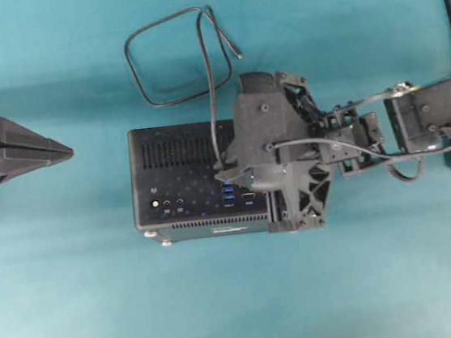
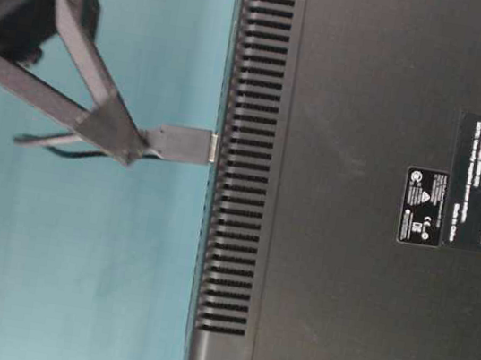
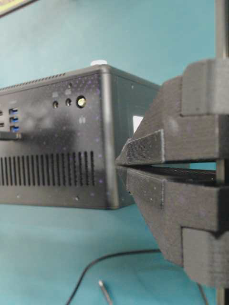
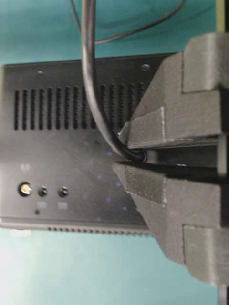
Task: Insert the USB into the PC box with both arms.
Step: 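Press the USB plug further into the port with the right gripper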
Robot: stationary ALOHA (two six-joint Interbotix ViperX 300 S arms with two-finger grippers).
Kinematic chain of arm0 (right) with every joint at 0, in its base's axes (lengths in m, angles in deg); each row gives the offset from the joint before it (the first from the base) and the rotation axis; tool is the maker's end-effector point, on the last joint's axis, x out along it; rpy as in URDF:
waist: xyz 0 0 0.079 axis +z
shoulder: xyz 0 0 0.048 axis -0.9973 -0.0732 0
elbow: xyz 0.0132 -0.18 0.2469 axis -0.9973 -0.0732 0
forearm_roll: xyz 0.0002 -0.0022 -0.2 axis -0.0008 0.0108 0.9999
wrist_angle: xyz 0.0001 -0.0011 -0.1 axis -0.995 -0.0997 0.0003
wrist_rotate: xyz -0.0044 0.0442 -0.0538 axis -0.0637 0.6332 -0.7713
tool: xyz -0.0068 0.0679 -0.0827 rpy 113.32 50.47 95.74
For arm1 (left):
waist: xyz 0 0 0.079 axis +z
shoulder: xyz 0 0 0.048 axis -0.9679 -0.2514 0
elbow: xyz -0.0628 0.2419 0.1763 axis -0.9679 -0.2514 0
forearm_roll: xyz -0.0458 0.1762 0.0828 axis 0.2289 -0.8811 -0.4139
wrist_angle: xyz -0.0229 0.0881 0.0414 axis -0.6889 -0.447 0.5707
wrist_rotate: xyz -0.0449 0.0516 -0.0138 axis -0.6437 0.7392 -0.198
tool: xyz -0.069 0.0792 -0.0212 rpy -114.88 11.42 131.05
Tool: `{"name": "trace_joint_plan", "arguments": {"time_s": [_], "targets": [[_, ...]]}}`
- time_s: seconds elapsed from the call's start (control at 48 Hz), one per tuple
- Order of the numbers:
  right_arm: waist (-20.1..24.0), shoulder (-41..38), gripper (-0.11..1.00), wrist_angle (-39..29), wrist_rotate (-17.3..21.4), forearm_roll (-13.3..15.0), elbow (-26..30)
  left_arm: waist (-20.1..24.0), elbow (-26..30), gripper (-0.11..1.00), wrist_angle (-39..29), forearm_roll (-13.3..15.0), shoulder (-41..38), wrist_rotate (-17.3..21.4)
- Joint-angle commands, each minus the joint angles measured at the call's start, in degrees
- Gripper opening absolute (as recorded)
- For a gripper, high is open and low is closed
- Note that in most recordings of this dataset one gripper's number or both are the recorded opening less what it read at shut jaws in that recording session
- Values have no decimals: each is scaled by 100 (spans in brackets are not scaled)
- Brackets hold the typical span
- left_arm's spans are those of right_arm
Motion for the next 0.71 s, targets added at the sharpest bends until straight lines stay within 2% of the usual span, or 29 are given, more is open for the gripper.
{"name": "trace_joint_plan", "arguments": {"time_s": [0.0,0.229,0.354,0.688], "targets": [[-62,-53,6,53,62,0,-105,-9,70,0,53,-18,79,-9],[132,-26,6,53,149,-202,-114,-9,62,0,53,-18,123,-26],[193,-26,6,53,281,-202,-97,-9,62,0,53,-18,97,-53],[-211,-18,6,44,308,220,-158,-9,62,0,53,-18,88,-53]]}}
